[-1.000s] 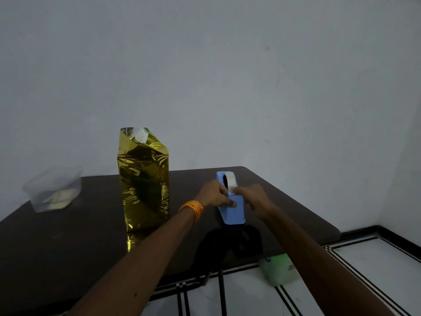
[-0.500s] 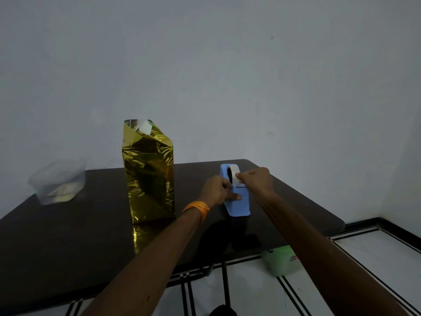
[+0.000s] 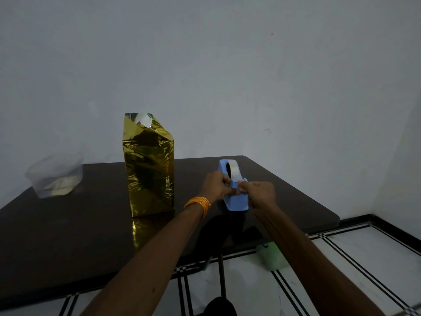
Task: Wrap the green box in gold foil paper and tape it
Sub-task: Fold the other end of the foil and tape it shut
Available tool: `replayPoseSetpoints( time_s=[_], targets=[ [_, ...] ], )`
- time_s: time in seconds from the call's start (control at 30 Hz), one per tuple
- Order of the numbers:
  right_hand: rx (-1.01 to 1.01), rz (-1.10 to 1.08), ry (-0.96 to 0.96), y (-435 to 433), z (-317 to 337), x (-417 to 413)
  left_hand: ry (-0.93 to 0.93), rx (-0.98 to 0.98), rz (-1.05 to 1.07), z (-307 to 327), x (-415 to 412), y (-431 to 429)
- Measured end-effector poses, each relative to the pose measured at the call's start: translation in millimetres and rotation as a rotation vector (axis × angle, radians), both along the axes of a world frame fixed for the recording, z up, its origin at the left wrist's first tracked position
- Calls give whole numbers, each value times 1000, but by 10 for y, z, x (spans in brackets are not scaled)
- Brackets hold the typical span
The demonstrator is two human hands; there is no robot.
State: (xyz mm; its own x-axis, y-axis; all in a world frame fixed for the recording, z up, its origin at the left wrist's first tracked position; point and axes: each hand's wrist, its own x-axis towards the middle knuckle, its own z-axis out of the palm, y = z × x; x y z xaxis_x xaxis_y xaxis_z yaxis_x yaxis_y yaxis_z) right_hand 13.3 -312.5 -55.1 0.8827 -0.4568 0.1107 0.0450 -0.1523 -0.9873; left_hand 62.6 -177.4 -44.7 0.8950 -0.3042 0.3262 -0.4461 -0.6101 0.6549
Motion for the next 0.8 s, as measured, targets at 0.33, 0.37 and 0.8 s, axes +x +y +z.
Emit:
replayPoseSetpoints(
  time_s=[0.33,0.37,0.8],
  targets=[
    [-323,-9,-27,-28,25,-71,-23,36,-30,-33,31,16],
    [-355,-7,-5,-42,15,-79,-20,47,-29,-29,29,20],
    [-250,130,-282,42,248,-210,-308,53,50,594,-183,344]
  ],
)
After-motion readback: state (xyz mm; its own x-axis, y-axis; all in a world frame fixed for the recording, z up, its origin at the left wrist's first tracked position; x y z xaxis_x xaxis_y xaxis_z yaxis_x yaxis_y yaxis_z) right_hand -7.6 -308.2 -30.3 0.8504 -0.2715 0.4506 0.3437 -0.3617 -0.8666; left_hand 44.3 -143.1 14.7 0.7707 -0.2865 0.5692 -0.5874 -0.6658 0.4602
